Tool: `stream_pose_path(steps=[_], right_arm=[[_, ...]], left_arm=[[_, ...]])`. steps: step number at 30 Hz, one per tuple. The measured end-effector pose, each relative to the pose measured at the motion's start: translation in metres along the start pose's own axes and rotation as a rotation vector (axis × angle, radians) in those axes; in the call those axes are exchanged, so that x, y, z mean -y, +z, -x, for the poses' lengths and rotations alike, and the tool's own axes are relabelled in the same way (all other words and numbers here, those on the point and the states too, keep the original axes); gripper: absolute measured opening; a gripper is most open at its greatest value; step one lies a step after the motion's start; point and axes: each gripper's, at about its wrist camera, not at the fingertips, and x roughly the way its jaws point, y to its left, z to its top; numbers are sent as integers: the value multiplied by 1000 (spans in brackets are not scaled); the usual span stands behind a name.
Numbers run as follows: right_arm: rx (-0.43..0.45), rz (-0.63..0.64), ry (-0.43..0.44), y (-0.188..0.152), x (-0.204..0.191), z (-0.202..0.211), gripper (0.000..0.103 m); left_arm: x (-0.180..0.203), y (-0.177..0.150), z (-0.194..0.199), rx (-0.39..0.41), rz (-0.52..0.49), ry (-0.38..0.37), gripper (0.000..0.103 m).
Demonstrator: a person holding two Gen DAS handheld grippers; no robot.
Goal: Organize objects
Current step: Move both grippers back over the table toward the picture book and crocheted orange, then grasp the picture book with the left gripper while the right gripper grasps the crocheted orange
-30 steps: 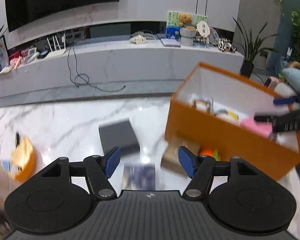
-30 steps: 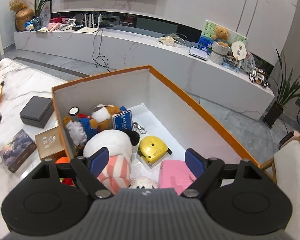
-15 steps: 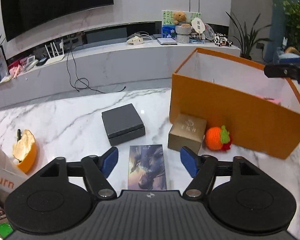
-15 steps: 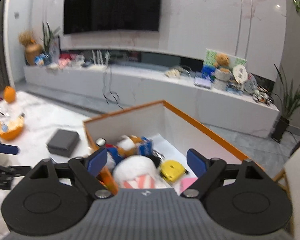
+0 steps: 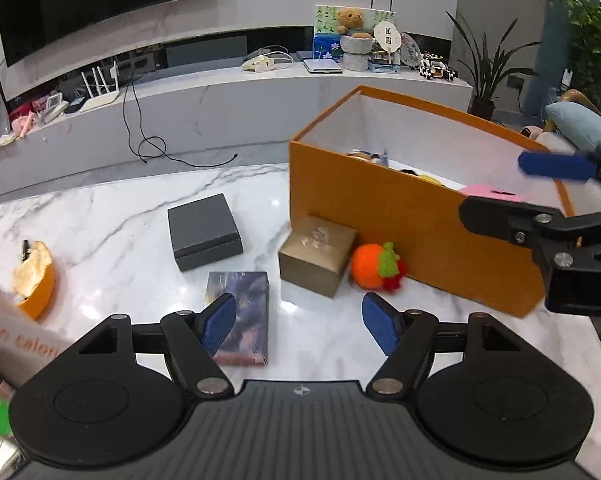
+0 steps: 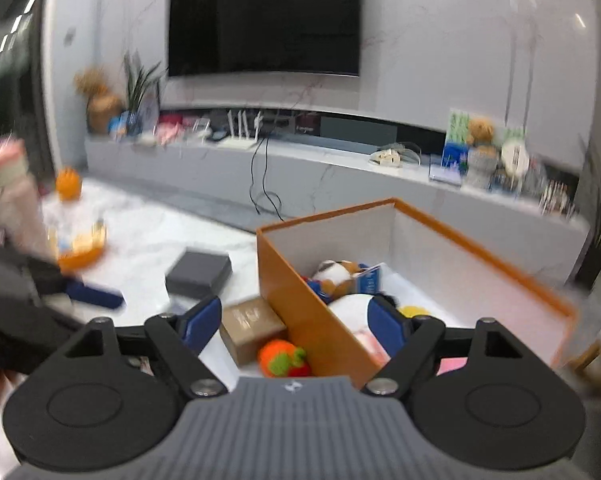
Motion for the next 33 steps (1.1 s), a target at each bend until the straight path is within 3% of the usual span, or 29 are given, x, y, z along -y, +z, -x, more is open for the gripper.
stream_pose_path(steps=[2,4,6,8,10,11,14,16,25,33], right_arm=[[6,60,-19,10,-4,23,84],[73,3,-33,17,5,52,90],[51,-93,-21,17,15,68,90],[35,-83,14,15,15,69,89],[42,56,-11,10,5,59,87],[36,115,-33,6,1,48,80],[-41,103,-4,1,4,10,64],[-104,73,20,1,4,-21,59],[-217,158,79,-9,-27,-92,59],[-221,248,18,-31,-39,-116,58]], left_arm=[[6,0,16,27,12,-28,85],[5,-6,27,50,59,-9,91],[2,-8,28,43,98,-23,91],[0,-10,26,71,58,-45,91],[-5,-16,18,126,3,1,91],[-9,-18,12,128,-5,31,91],[-24,-18,-10,97,20,10,91],[-29,-17,-26,60,25,7,90],[-40,-17,-61,10,-4,-20,90],[-58,-23,-72,-26,55,-40,90]])
